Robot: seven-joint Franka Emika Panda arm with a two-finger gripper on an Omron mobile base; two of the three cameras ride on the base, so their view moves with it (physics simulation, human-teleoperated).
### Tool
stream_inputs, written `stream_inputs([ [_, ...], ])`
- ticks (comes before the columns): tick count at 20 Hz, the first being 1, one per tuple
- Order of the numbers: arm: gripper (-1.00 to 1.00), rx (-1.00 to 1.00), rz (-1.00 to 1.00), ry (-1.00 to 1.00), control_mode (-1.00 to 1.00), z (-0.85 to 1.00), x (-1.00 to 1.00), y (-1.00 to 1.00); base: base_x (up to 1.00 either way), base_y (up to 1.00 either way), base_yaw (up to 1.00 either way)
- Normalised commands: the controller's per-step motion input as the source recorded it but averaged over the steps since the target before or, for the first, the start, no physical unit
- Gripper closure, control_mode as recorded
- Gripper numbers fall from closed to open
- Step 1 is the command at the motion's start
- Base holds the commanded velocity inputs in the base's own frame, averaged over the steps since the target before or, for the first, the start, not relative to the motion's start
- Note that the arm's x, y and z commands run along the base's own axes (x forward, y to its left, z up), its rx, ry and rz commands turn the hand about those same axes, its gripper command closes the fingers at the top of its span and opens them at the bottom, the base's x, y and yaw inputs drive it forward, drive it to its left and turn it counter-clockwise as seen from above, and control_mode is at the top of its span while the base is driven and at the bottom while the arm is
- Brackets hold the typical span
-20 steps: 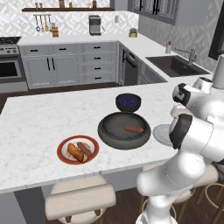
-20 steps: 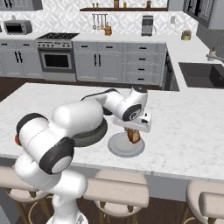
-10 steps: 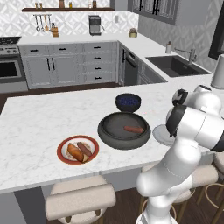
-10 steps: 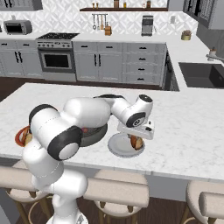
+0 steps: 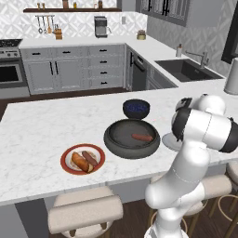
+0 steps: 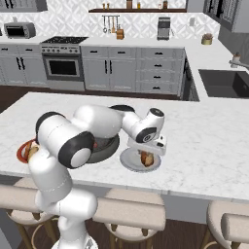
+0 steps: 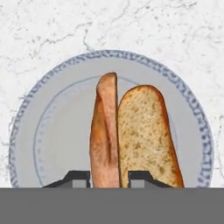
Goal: Place one bun and one sausage from the bowl on each plate.
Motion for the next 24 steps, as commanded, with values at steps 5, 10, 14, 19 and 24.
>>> stream_inputs([
  [5, -1.00, 0.00, 0.00, -0.08, -1.00, -0.10, 0.11, 0.00, 0.00, 0.00, 0.00],
  [10, -1.00, 0.00, -0.01, -0.09, -1.00, 0.01, -0.06, 0.00, 0.00, 0.00, 0.00],
  [14, -1.00, -0.09, 0.00, -0.04, -1.00, 0.38, -0.01, 0.07, 0.00, 0.00, 0.00],
  [19, -1.00, -0.25, 0.02, -0.04, -1.00, 0.98, -0.11, 0.46, 0.00, 0.00, 0.00],
  [24, -1.00, -0.28, 0.19, -0.07, -1.00, 1.00, -0.34, 1.00, 0.00, 0.00, 0.00],
])
